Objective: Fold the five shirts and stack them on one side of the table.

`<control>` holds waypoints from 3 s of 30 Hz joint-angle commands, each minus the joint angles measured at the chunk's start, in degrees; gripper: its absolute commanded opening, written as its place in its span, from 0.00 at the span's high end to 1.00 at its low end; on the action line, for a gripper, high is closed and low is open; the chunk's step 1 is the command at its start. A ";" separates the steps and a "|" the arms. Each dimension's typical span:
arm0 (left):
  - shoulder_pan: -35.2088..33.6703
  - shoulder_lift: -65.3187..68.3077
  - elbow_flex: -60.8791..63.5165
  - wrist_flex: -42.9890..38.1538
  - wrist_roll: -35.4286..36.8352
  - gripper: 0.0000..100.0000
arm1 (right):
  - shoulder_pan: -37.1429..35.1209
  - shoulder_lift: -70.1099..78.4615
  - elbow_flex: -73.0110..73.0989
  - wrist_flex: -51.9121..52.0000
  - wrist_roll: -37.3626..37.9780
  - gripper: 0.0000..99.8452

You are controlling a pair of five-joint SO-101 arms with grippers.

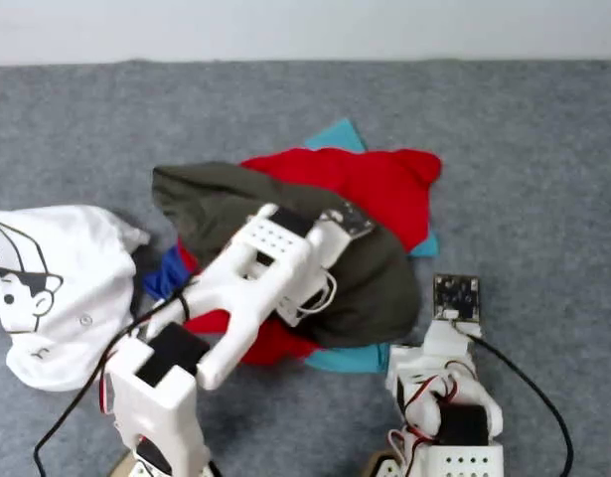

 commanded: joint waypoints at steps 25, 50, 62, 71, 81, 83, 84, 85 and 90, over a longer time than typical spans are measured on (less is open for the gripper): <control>-63.82 -26.11 -41.98 8.62 -10.81 0.99 | 0.04 -0.40 0.88 0.13 -0.44 0.99; -88.97 -28.40 -45.93 8.09 -14.42 0.80 | 0.04 -0.40 0.88 0.13 -0.44 0.99; -63.47 -35.96 -44.35 19.87 -11.25 0.74 | 0.04 -0.40 0.88 0.13 -0.44 0.99; -39.56 -36.31 -17.45 14.86 -6.95 0.74 | 0.04 -0.40 0.88 0.13 -0.44 0.99; -27.87 -34.99 6.29 -7.30 -0.09 0.74 | 0.04 -0.40 0.88 0.13 -0.44 0.99; -28.04 -32.18 8.57 -9.67 0.44 0.74 | 0.04 -0.40 0.88 0.13 -0.44 0.99; -28.40 -30.42 9.19 -10.29 0.44 0.74 | 0.04 -0.40 0.88 0.13 -0.44 0.99; -28.66 -28.48 9.36 -10.46 0.44 0.74 | 0.04 -0.40 0.88 0.13 -0.44 0.99; -29.10 -22.24 8.75 -10.46 0.79 0.79 | 0.04 -0.40 0.88 0.13 -0.44 0.99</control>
